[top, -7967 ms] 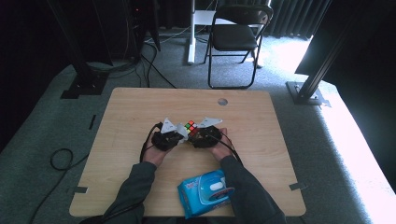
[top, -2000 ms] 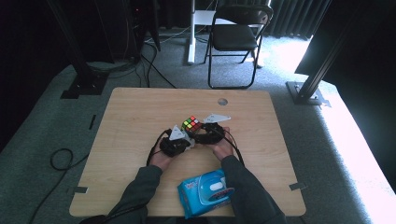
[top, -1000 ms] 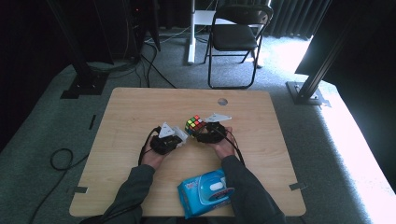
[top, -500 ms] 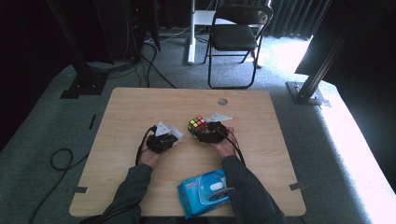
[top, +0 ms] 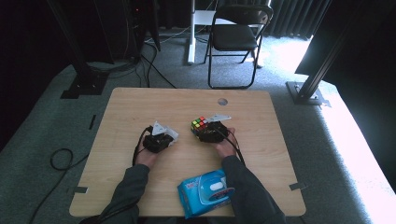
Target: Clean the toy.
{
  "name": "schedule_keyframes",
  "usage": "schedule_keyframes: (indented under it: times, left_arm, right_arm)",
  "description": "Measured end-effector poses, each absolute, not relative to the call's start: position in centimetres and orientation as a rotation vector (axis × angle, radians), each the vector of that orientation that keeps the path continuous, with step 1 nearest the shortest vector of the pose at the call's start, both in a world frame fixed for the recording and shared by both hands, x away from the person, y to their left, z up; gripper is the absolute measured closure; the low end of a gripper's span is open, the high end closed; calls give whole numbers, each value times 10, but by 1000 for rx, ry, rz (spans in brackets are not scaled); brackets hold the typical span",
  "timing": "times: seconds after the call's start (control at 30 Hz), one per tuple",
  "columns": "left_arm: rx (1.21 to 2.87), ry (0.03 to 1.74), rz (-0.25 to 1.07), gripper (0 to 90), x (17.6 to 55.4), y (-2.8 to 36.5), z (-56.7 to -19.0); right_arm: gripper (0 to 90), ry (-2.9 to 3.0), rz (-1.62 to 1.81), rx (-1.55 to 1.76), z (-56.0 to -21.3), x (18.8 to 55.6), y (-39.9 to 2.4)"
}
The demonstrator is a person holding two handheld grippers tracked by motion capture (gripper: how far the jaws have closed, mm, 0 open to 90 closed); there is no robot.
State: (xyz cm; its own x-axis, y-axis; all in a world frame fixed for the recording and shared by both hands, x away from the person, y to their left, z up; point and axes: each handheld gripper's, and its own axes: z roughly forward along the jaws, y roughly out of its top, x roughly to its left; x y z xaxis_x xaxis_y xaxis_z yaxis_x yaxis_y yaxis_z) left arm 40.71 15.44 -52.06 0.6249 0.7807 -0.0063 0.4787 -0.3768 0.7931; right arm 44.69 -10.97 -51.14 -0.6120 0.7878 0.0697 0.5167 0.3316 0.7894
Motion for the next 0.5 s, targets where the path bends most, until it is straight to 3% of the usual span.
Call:
schedule_keyframes:
  times: [0.5]
  left_arm:
    - [2043,1063,508,788,410,166,-526]
  right_arm:
    - [343,2299,1099,1178,-516,450,-108]
